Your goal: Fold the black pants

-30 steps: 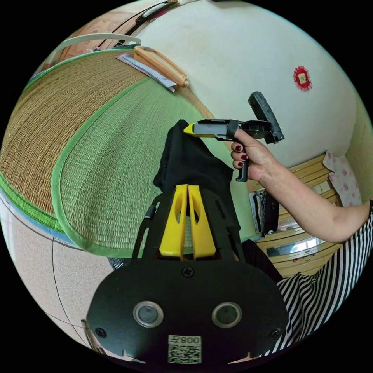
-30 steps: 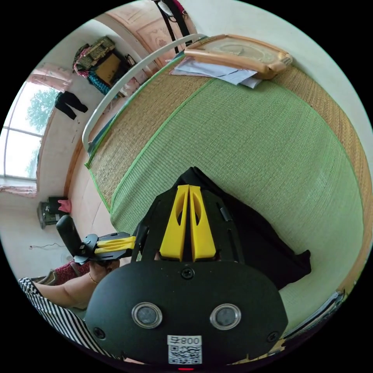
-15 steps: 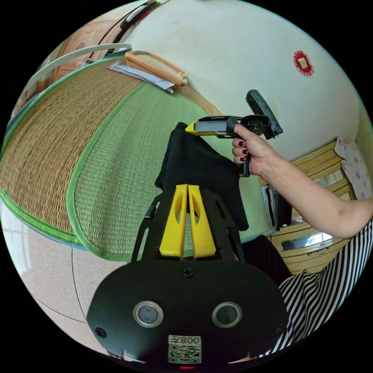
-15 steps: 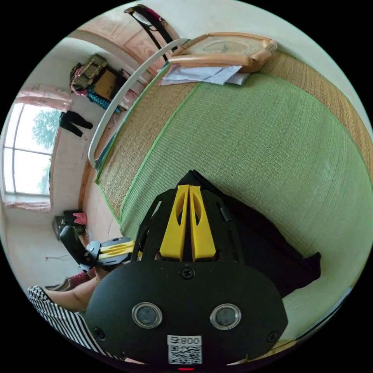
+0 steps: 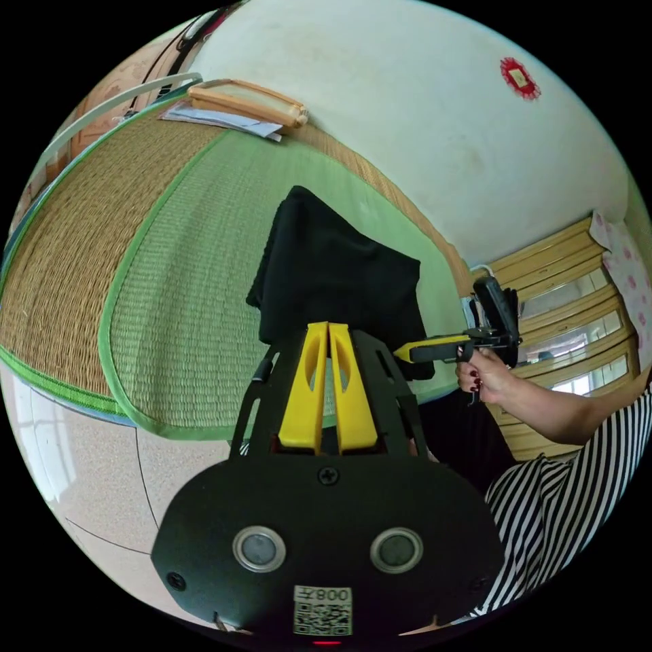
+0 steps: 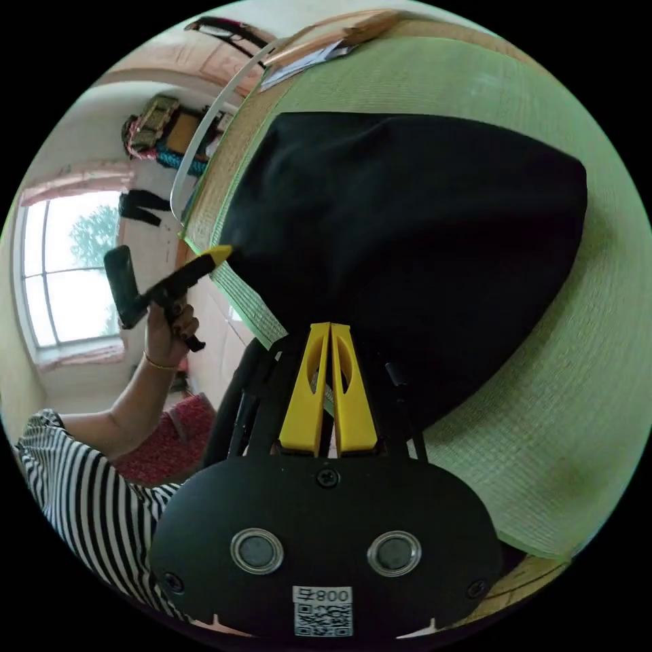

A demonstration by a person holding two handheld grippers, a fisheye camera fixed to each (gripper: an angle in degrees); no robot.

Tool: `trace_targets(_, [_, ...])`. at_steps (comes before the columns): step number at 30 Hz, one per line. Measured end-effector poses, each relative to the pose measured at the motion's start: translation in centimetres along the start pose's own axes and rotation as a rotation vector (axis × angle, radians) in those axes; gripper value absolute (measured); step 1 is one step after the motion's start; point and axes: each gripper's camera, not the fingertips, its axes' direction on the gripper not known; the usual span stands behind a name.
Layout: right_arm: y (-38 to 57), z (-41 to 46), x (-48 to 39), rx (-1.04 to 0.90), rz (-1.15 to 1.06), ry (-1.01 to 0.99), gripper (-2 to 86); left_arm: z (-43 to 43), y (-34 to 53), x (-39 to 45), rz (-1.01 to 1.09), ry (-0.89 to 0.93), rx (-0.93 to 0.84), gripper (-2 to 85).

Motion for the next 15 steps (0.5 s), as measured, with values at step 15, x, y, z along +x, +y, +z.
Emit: trace_targets(15, [9.1, -14.4, 7.7, 0.206, 0.079, -0.055, 0.1, 4.2, -5.9, 8.9, 0.095, -0.074, -0.012, 0.2])
